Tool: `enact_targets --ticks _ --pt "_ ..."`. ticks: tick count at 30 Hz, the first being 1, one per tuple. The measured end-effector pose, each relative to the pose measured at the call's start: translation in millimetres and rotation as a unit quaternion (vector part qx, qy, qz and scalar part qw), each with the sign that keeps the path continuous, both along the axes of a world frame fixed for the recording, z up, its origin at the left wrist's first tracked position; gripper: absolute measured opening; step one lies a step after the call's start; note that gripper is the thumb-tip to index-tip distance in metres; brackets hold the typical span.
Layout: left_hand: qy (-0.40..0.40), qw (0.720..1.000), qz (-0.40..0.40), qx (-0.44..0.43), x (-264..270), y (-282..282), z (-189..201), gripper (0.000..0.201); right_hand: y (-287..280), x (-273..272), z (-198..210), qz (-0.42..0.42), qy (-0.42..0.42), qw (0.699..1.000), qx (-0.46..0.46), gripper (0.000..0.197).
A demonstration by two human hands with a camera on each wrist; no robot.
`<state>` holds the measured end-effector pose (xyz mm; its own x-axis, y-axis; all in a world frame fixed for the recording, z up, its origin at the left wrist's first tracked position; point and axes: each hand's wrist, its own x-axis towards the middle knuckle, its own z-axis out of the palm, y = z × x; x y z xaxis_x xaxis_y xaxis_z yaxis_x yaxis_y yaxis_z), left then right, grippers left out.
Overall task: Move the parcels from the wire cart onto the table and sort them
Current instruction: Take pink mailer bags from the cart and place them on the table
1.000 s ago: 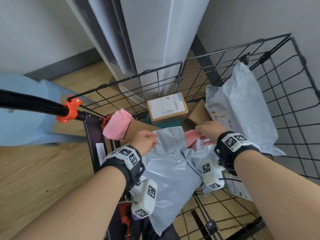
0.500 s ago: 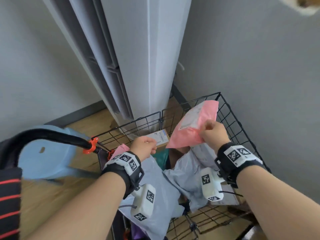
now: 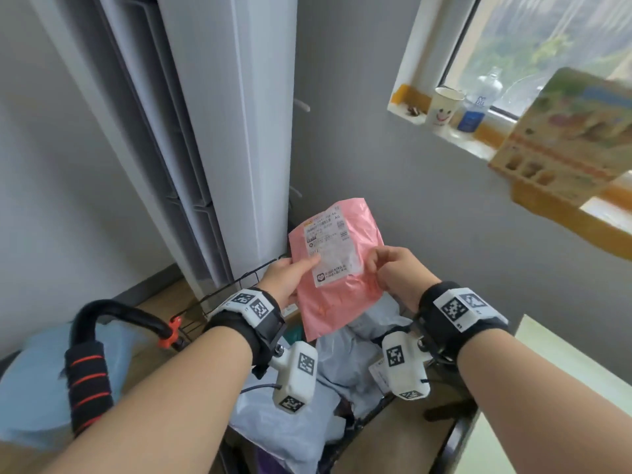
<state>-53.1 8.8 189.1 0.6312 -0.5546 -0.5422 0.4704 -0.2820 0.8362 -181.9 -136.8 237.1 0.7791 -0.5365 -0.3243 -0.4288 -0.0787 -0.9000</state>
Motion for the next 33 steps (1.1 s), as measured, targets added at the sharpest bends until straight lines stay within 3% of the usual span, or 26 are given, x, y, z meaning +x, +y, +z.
enact_targets --ticks 5,10,15,20,22,29,33 --pt "-0.058 0.998 -0.021 -0.029 -30.5 6.5 28.9 0.034 13.3 -52.6 23.2 -0.069 0.009 0.997 -0.021 0.041" --pt "-0.102 0.989 -0.100 -0.045 -71.7 -4.2 53.1 0.029 17.3 -124.3 49.6 -0.239 -0.029 0.968 -0.063 0.020" --pt "-0.178 0.953 -0.240 -0.043 -132.7 -35.0 80.5 0.026 11.2 -206.2 73.6 -0.310 -0.025 0.946 -0.086 0.099" --pt "-0.271 0.890 -0.363 -0.044 -212.4 -69.9 110.9 0.031 7.2 -285.0 96.8 -0.349 -0.003 0.929 -0.125 0.113" --pt "-0.277 0.878 -0.388 -0.052 -246.3 -82.8 120.6 0.032 4.8 -318.7 100.6 -0.349 0.023 0.927 -0.134 0.102" --pt "-0.277 0.836 -0.468 -0.071 -380.7 -127.3 132.3 0.037 -2.9 -455.1 109.5 -0.401 0.035 0.906 -0.131 0.028" --pt "-0.286 0.818 -0.493 -0.073 -456.6 -151.1 139.3 0.033 -19.6 -541.8 105.8 -0.477 0.013 0.871 -0.117 0.015"
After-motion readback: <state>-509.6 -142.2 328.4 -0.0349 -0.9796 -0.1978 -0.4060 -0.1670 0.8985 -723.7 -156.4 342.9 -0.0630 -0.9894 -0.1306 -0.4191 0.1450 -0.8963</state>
